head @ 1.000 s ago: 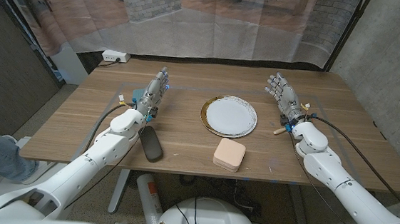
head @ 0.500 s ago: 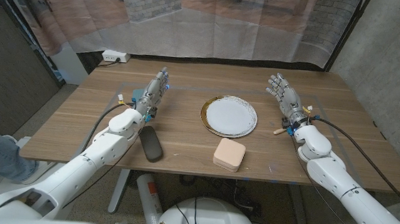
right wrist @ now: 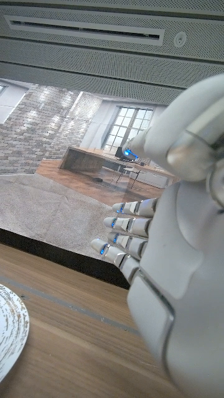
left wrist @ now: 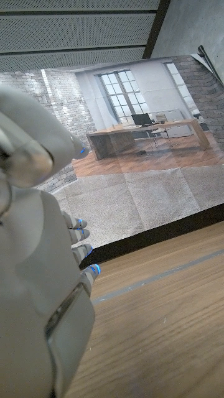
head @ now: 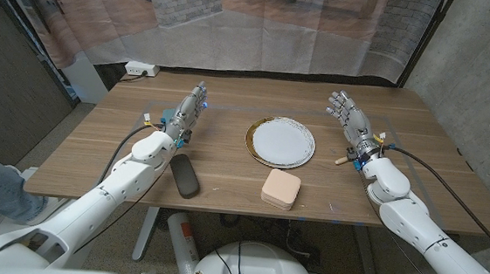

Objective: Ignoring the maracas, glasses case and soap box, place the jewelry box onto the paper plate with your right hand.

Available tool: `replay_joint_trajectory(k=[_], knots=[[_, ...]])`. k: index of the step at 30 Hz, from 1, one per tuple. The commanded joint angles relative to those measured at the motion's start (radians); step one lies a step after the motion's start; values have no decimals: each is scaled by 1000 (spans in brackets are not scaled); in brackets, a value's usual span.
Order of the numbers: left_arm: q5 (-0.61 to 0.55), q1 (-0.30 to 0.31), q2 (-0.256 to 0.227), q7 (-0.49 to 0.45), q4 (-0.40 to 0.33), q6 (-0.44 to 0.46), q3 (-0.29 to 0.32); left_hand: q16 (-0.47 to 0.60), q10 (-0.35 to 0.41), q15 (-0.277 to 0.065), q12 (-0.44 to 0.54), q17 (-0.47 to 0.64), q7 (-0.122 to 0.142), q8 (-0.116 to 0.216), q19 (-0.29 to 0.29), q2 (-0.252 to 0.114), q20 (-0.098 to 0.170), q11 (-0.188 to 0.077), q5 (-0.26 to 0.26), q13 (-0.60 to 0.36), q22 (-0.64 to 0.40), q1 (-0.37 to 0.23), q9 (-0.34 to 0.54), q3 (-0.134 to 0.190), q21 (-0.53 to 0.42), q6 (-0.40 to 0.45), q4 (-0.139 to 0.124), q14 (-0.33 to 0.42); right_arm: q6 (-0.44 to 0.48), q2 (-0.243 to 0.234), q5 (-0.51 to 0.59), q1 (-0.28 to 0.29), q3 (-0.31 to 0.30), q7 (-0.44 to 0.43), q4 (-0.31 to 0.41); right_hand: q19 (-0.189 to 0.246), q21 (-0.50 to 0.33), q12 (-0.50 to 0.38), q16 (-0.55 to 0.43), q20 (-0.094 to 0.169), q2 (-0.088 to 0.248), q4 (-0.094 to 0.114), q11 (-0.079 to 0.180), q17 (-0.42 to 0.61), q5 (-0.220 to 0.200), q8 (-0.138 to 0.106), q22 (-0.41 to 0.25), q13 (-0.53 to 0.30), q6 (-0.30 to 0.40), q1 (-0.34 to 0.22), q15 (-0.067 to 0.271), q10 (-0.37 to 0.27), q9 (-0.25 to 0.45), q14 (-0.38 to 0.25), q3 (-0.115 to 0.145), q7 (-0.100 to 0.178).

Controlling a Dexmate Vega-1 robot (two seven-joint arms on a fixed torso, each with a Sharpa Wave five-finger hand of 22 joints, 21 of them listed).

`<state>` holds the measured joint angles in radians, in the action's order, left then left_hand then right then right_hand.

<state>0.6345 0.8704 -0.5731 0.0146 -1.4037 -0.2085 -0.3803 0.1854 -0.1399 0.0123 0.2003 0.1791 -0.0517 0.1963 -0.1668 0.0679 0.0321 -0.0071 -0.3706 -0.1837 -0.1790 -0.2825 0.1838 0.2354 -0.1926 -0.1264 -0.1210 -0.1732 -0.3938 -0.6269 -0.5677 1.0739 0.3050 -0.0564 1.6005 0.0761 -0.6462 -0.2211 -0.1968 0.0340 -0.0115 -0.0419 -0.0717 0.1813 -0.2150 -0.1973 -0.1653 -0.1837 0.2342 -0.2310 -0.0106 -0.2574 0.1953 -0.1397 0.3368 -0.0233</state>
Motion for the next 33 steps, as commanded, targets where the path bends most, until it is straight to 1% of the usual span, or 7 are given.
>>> replay_joint_trajectory(k=[1, 7, 8, 14, 22, 33], knots=[[-7, 9, -22, -8, -31, 15, 6, 5, 5, 0, 10, 3, -1, 6, -62, -3, 15, -3, -5, -4, -3, -10, 2, -1, -4, 8, 5, -44, -24, -28, 15, 58, -26, -8, 52, 12, 5, -6, -7, 17, -1, -8, 1, 3, 1, -8, -6, -5, 8, -12, 1, -15, 2, -11, 6, 3], [-8, 10, -25, -10, -36, 19, 6, 5, 7, -1, 10, 3, 1, 6, -62, -5, 15, -2, -5, -4, -3, -11, 2, -2, -5, 11, 6, -42, -37, -37, 26, 83, -33, -10, 69, 13, 9, -8, -6, 17, -1, -10, 2, 3, 1, -8, -6, -5, 9, -14, 1, -20, 1, -12, 5, 4], [-8, 10, -24, -9, -35, 19, 5, 5, 8, -1, 10, 3, 0, 7, -62, -5, 15, -3, -5, -4, -3, -12, 2, -2, -5, 11, 6, -42, -39, -38, 28, 87, -34, -10, 71, 13, 10, -7, -6, 16, -1, -10, 6, 3, 1, -8, -6, -5, 9, -14, 2, -20, 1, -13, 5, 4], [-5, 4, -18, -2, -24, 16, 2, 5, 12, -1, 11, 3, 2, 6, -62, -6, 15, -4, -4, -4, -3, -13, 2, -3, -5, 12, 6, -40, -48, -49, 40, 117, -45, -18, 96, 14, 14, -8, -6, 15, 0, -11, 5, 4, 1, -9, -6, -5, 14, -15, 2, -23, 1, -16, 6, 9], [-11, 4, -18, -8, -33, 15, 1, 6, 11, -1, 10, 3, 1, 5, -63, -8, 14, -4, -4, -4, -3, -14, 2, -4, -5, 12, 7, -38, -59, -62, 53, 153, -61, -23, 122, 16, 19, -7, -6, 13, 0, -12, 4, 4, 1, -9, -6, -5, 16, -16, 4, -23, 1, -18, 5, 11], [-19, 4, -14, -15, -41, 17, -5, 5, 13, -1, 10, 3, 2, 5, -64, -10, 13, -4, -3, -4, -3, -16, 2, -5, -5, 14, 8, -37, -67, -68, 62, 173, -57, -7, 129, 16, 24, -8, -5, 11, 1, -14, 4, 4, 2, -9, -6, -5, 17, -17, 5, -27, 1, -19, 5, 12]])
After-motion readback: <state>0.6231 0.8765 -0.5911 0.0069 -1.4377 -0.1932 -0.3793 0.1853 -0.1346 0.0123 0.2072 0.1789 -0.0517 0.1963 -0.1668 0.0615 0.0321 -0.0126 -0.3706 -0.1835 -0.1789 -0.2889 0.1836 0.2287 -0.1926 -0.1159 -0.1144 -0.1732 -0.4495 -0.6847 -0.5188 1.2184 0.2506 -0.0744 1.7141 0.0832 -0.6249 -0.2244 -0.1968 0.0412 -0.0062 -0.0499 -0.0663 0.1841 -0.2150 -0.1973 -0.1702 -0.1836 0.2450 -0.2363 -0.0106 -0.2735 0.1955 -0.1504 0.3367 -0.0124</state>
